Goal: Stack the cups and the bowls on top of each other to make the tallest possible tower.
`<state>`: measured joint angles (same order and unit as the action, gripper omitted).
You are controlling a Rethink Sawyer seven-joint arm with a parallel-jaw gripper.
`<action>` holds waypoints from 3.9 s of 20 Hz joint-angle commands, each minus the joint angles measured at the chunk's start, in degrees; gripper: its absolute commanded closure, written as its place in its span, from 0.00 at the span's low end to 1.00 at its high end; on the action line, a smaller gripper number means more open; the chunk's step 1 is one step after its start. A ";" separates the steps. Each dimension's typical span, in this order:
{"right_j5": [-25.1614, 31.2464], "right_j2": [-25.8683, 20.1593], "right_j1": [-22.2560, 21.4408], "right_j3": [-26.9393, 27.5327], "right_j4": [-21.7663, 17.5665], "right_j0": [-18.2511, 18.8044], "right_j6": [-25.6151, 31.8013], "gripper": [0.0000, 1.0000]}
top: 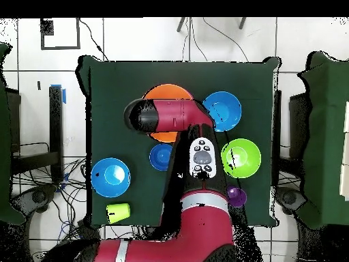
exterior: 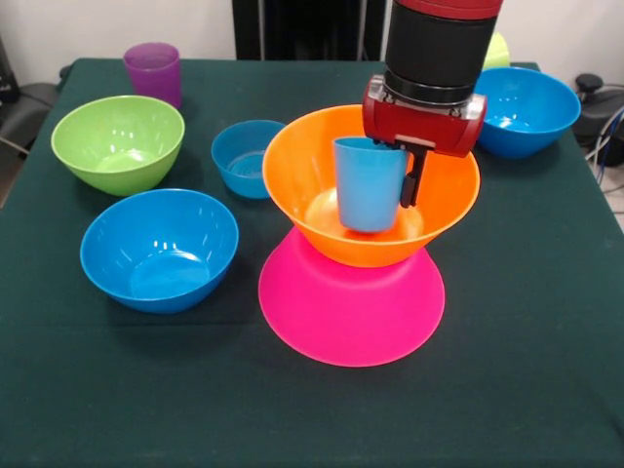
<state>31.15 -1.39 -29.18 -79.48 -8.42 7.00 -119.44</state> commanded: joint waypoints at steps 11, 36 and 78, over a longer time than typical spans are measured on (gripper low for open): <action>-3.04 -6.81 0.90 -3.24 1.33 2.09 -2.49 1.00; -3.90 -8.18 -0.01 -5.14 1.29 2.95 -3.22 1.00; 10.55 0.41 -0.51 -1.28 -0.62 -3.12 -4.06 1.00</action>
<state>34.21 -0.40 -31.49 -83.17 -8.41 5.29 -119.44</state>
